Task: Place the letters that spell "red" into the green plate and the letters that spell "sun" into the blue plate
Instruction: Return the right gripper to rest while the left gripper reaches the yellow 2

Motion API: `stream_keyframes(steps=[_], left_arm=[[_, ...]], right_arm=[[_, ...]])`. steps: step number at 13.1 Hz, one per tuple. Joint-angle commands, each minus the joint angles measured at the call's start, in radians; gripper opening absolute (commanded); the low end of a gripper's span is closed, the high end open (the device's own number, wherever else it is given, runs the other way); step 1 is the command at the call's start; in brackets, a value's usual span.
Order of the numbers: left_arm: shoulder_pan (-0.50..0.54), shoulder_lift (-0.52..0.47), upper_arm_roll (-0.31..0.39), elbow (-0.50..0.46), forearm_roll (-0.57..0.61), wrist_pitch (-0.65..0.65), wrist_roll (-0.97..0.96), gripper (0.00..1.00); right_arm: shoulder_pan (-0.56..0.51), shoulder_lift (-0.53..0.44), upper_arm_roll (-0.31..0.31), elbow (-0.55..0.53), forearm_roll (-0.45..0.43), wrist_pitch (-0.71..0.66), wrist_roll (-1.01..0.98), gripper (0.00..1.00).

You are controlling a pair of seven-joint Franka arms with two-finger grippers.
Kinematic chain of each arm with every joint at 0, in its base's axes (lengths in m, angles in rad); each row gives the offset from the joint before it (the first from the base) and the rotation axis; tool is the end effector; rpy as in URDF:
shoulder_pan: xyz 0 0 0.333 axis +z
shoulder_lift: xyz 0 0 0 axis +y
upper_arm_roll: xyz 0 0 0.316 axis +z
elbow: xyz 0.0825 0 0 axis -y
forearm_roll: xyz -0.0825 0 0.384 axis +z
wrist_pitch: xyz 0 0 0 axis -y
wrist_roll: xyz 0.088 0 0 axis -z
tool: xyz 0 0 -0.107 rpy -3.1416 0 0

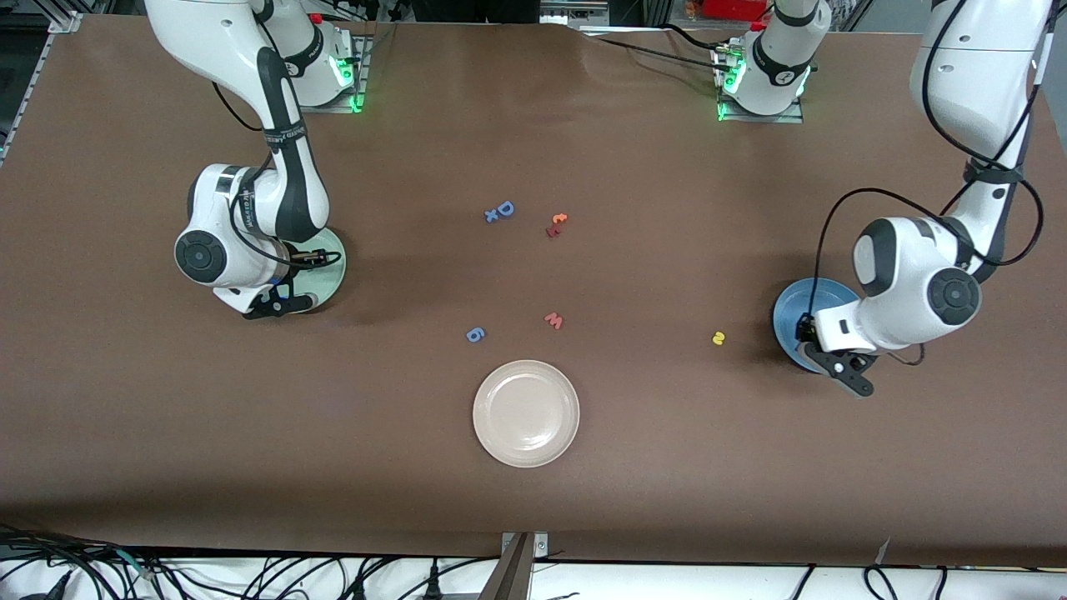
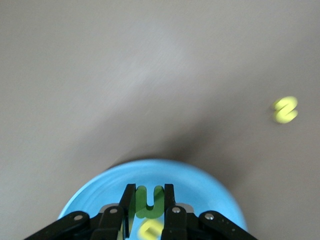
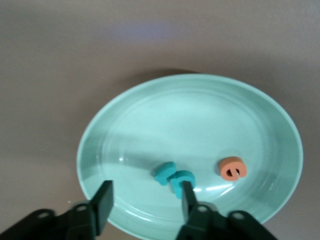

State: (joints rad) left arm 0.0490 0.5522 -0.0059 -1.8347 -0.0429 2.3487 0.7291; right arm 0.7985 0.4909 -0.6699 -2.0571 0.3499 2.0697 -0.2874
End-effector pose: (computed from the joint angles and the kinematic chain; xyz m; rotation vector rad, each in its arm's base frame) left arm 0.6424 0.0273 0.2253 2.9320 -0.9953 -0.0355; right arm 0.5430 0.0868 0.2179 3.0771 0.3027 -0.5328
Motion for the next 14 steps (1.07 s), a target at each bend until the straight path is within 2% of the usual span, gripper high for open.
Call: stream_keyframes(steps=[1, 2, 3, 5, 6, 9, 10, 11, 12, 14], left_arm=[[-0.003, 0.011, 0.036, -0.008, -0.04, -0.009, 0.087, 0.24], [-0.001, 0.017, 0.04, -0.011, -0.04, -0.009, 0.089, 0.4], [-0.003, 0.021, 0.04, -0.011, -0.04, -0.009, 0.085, 0.66], [-0.003, 0.025, 0.04, -0.011, -0.046, -0.009, 0.076, 0.82], [-0.005, 0.025, 0.04, -0.012, -0.063, -0.009, 0.076, 1.0], [-0.017, 0.017, 0.038, -0.008, -0.124, -0.029, 0.034, 1.0], [-0.018, 0.014, 0.032, -0.005, -0.126, -0.032, -0.029, 1.0], [-0.024, 0.009, 0.021, -0.005, -0.126, -0.032, -0.109, 1.0], [-0.035, 0.005, 0.005, -0.005, -0.126, -0.032, -0.194, 1.0], [-0.05, 0.005, -0.044, -0.005, -0.124, -0.032, -0.378, 1.0]], right_arm=[[0.007, -0.028, -0.005, 0.124, 0.001, -0.153, 0.066, 1.0], [0.008, -0.026, -0.005, 0.203, -0.006, -0.222, 0.117, 1.0], [0.008, -0.026, -0.007, 0.272, -0.008, -0.294, 0.155, 1.0], [0.007, -0.028, -0.02, 0.406, -0.058, -0.415, 0.16, 1.0], [0.007, -0.028, -0.033, 0.473, -0.078, -0.471, 0.157, 1.0], [0.001, -0.054, -0.068, 0.583, -0.088, -0.563, 0.154, 1.0], [-0.018, -0.105, -0.056, 0.586, -0.103, -0.594, 0.16, 1.0], [-0.071, -0.161, -0.012, 0.586, -0.112, -0.592, 0.163, 1.0], [-0.16, -0.198, 0.08, 0.586, -0.14, -0.592, 0.162, 1.0], [-0.363, -0.284, 0.333, 0.586, -0.28, -0.591, 0.163, 1.0]])
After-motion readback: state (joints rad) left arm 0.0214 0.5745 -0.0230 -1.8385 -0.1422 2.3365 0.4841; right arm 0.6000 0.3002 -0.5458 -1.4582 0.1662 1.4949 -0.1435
